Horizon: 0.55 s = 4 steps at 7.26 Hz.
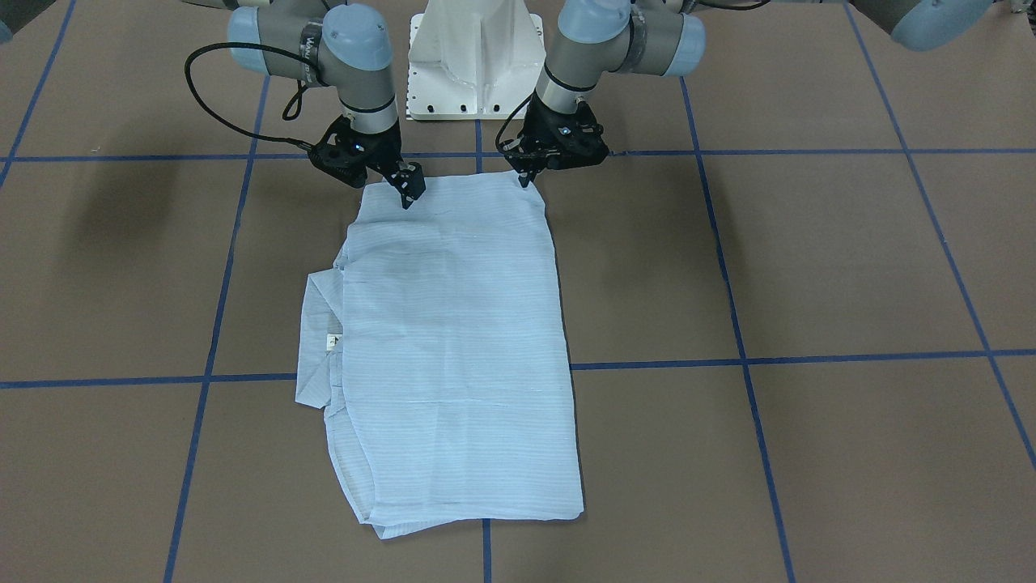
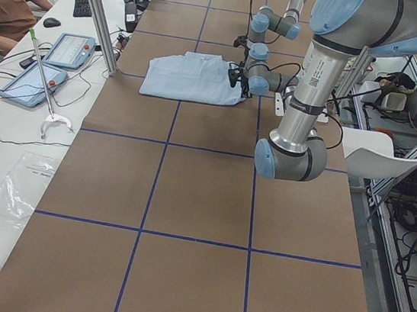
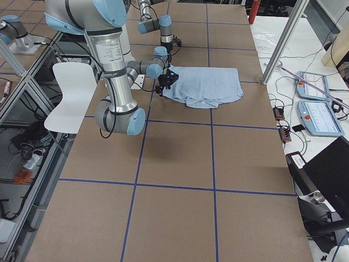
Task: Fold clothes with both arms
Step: 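Lower both grippers to the shirt edge nearest the robot and grasp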
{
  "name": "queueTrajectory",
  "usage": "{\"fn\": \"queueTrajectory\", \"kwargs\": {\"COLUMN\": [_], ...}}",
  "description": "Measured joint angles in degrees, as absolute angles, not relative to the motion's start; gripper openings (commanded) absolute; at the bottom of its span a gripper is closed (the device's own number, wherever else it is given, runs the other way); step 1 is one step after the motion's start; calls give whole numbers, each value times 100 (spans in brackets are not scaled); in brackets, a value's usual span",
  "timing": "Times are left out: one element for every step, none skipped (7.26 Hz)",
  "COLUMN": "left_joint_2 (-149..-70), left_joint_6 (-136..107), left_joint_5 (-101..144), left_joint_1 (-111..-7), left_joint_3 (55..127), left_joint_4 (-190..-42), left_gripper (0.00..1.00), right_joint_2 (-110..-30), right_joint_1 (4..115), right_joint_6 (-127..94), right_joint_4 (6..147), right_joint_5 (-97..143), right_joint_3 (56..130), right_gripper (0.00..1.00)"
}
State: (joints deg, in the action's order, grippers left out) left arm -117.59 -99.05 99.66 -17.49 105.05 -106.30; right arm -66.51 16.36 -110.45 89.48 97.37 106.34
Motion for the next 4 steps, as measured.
{"fn": "queueTrajectory", "kwargs": {"left_joint_2": [-11759,-11758,-11755,-11754], "left_joint_6": [-9905,-9903,-9900,-9898], "left_joint_5": [9963,9963,9960,9961], "left_joint_1": [-1749,-1750,-1753,-1755], "left_joint_3": [10503,10503,10500,10499], "left_joint_4": [-10628,-10627,-10626,-10626], "left_gripper": [0,0,0,0], "right_joint_2": [-6645,-6642,-6645,-6649], "right_joint_1": [1616,1594,1581,1578], "right_joint_6": [-11049,-11053,-11058,-11062], "right_joint_4": [8948,8948,8947,8947], "right_joint_5": [9738,9738,9738,9738], "right_joint_3": [10635,10647,10665,10673], "right_gripper": [100,99,95,88]}}
